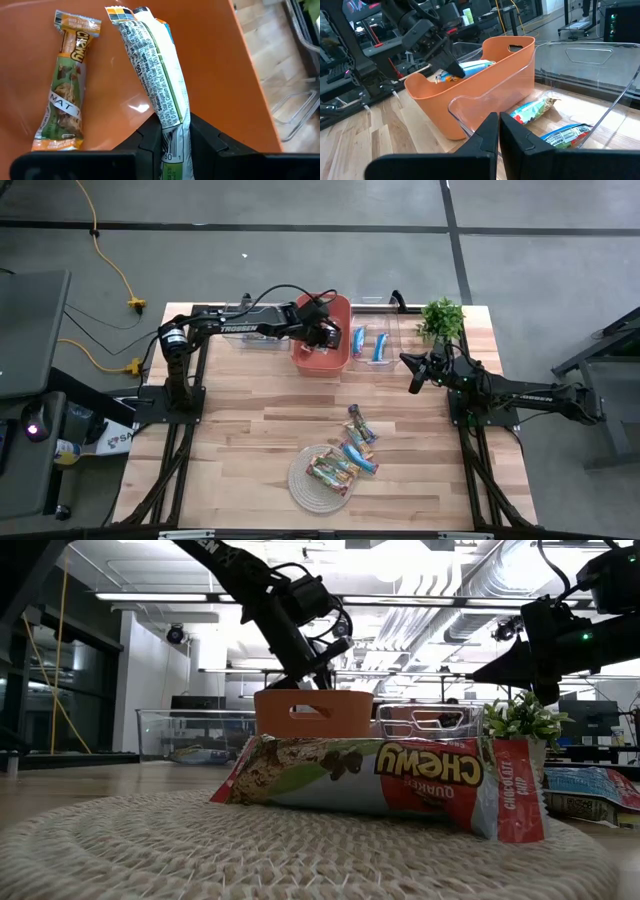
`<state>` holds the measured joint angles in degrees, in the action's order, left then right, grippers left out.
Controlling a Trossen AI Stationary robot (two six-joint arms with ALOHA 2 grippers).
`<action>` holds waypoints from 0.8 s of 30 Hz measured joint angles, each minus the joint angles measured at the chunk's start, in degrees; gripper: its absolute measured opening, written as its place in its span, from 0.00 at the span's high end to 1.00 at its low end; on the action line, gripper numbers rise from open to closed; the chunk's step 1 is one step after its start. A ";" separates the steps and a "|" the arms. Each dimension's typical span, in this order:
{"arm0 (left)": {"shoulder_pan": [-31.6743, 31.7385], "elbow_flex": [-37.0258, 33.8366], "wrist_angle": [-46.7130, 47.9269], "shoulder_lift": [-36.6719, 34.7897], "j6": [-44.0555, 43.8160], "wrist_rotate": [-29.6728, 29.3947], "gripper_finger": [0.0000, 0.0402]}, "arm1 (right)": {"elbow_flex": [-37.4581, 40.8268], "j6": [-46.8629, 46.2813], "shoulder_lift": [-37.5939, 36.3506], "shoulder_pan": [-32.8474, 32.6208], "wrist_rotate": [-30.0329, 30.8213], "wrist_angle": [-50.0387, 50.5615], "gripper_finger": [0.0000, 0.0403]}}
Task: Pick and place Granola Bars by type
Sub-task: Put the yellow granola bar into the orange bin, then put the red granola bar into the right transparent bin
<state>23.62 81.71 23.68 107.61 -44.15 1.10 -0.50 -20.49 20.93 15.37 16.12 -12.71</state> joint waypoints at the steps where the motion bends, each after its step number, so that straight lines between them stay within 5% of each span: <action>1: 0.00 0.00 0.05 0.00 0.66 0.02 0.83 | 0.00 0.00 0.00 0.00 0.00 0.00 1.00; 7: 0.00 0.00 -0.02 0.00 1.93 1.10 0.80 | 0.00 0.00 0.00 -0.01 -0.02 0.00 1.00; 17: 0.00 0.00 -0.07 0.00 1.95 1.09 0.56 | -0.02 0.00 0.00 -0.01 0.00 0.00 1.00; 24: 0.00 0.35 -1.59 0.00 3.90 2.21 0.54 | 0.00 0.00 0.00 -0.01 -0.02 0.00 1.00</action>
<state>23.62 82.06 22.09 107.61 -40.25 3.31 -0.49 -20.49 20.93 15.35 16.10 -12.71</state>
